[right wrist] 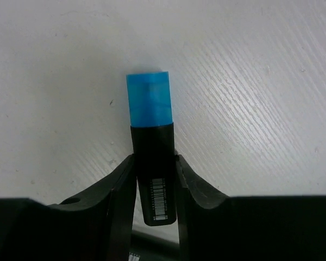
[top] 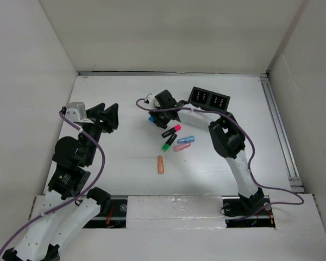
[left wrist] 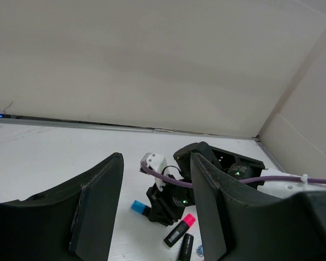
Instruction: Organize the desk
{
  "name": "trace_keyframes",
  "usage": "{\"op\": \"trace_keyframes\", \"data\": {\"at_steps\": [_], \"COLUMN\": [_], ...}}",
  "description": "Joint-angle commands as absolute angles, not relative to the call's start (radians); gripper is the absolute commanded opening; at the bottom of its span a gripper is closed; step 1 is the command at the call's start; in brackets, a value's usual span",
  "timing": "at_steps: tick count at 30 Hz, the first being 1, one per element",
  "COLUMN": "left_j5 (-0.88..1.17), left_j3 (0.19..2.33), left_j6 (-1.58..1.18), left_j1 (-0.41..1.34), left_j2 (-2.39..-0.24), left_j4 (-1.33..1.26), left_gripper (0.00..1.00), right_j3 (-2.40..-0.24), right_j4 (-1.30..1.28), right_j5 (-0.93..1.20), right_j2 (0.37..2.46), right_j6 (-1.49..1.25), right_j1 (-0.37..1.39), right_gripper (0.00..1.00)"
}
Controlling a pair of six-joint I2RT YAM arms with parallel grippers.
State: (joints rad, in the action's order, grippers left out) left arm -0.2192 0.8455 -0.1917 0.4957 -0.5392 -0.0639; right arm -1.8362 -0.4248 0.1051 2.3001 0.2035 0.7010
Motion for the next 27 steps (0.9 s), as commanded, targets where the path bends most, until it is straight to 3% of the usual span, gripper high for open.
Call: {"op": "trace_keyframes", "data": {"at_steps": [1,13,20,27], "left_j5": [-0.229,-0.221,-0.21,-0.207], "left_j3": [0.845,0.844,0.845,0.845], "left_j6": [-0.183,-0.184,-0.19,-0.19], "left_j1": [0.497,0.497,0.497,0.497], "left_j2": [-0.535,-0.545,-0.543,-0.537], "left_j4": [-0.117,-0.117,-0.115,-0.117], "left_gripper": [0.49,0.49,0.49,0.49], "right_j3": [-1.81,-1.432,-1.207,-1.181], "right_j4": [-0.329,0.165,0.346,0.374], "right_j5": [0.146,0.307,0.12,-0.024], "right_j2": [2.274,1.794,1.571,1.578], "right_j6": [0.172,-0.135,-0.274,-0.308], "right_j1": [0.697,0.536,0.414,0.331], "right_gripper": [0.04,0.0,0.01,0.02]}}
